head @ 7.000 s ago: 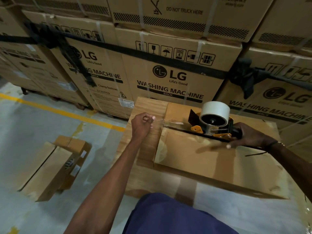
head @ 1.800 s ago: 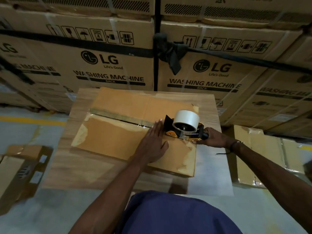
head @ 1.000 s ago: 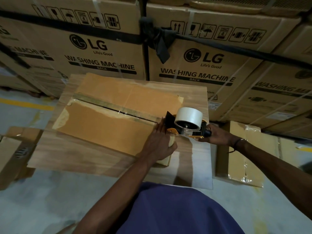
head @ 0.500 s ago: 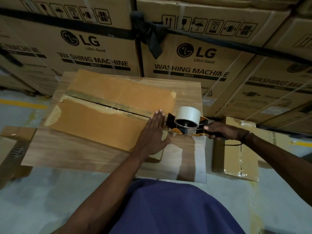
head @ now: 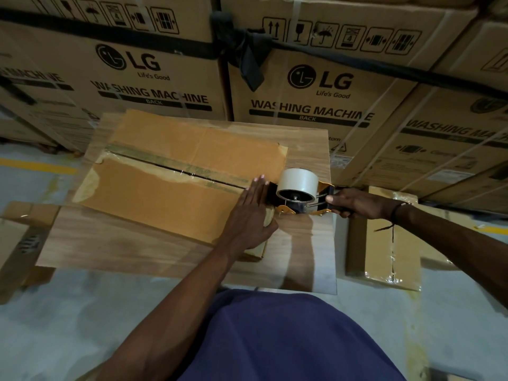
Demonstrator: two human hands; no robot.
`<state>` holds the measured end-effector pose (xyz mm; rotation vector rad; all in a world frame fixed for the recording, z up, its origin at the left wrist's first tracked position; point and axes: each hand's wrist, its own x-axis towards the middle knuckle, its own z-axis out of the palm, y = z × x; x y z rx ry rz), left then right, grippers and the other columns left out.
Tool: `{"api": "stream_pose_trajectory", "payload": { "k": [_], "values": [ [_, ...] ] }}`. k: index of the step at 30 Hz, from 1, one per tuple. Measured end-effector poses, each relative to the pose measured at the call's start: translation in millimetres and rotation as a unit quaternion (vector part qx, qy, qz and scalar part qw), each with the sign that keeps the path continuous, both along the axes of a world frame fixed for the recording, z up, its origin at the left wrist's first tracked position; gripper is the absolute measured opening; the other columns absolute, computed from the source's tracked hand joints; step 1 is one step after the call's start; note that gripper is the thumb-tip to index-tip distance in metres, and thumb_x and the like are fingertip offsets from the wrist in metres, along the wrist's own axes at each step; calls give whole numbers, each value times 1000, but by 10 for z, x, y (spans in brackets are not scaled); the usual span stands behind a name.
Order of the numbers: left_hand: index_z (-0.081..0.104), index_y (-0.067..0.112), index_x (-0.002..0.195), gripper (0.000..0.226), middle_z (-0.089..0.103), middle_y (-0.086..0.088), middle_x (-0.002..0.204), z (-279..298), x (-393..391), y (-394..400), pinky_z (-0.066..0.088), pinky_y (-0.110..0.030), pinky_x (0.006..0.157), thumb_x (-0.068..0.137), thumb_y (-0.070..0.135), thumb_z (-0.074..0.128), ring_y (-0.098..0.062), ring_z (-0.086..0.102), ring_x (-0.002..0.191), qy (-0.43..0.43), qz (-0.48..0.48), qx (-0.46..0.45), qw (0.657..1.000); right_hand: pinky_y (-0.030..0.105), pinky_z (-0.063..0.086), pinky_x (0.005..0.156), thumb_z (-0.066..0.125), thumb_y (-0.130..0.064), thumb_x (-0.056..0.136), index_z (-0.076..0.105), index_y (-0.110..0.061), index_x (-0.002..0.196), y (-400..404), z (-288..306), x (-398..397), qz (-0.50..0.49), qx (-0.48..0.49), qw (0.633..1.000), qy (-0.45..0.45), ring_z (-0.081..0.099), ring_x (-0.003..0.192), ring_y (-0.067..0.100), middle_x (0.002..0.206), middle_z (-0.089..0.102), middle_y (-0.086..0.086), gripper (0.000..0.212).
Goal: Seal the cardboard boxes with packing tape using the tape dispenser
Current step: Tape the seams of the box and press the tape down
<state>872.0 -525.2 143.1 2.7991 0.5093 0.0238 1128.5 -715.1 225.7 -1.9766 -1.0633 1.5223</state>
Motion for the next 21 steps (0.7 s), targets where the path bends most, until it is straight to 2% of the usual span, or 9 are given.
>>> {"api": "stream_pose_trajectory", "payload": {
  "k": [4, 16, 21],
  "values": [
    [-7, 6, 163, 98, -11, -12, 172, -3, -11, 17, 9, -41, 129, 97, 58, 43, -23, -13, 158, -1, -3, -1, 1000, 25, 31, 54, 45, -77, 84, 52, -7, 75, 1, -29, -32, 0, 15, 1000, -21, 31, 54, 14, 64, 40, 9, 72],
    [-10, 7, 163, 99, -14, -11, 171, -12, -12, 10, 9, -41, 129, 98, 60, 44, -22, -15, 158, -3, -2, -5, 1000, 27, 30, 53, 42, -78, 91, 50, -13, 68, -83, -160, -117, -11, 33, 998, -45, 31, 55, 16, 61, 41, 4, 69],
    [-10, 7, 163, 101, -12, -11, 172, -17, -4, 12, 11, -42, 129, 96, 59, 47, -23, -13, 159, -1, 0, -5, 1000, 25, 31, 53, 43, -84, 85, 49, -12, 71, -17, -36, -80, -5, 4, 999, -42, 29, 55, 16, 64, 38, 7, 73]
  ]
}}
